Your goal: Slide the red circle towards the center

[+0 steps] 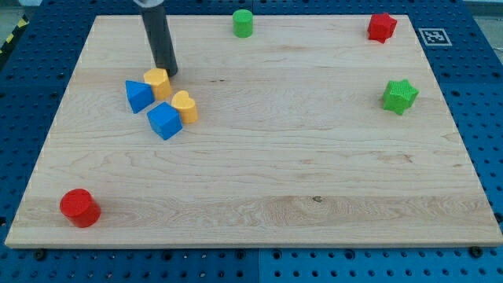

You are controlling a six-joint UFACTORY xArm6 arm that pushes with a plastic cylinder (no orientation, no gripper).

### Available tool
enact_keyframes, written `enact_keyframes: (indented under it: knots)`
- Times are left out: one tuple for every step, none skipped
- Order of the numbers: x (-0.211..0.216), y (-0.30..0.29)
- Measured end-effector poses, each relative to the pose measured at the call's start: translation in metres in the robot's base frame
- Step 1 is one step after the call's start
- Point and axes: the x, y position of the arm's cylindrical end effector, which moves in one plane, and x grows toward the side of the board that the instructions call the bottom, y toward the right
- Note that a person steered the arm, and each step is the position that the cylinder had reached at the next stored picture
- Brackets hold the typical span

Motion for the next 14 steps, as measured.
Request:
enact_keyframes:
  knots:
    - [0.019,0.0]
    - [0.018,0.0]
    - [0.016,0.021]
    - [0.014,0.11]
    - [0.038,0.211]
    - [0.107,0.243]
    - [0.142,0.238]
    - [0.142,0.238]
    - [0.144,0.238]
    - [0.153,0.234]
    - [0.171,0.194]
    - [0.177,0.116]
    - [0.177,0.011]
    - [0.177,-0.091]
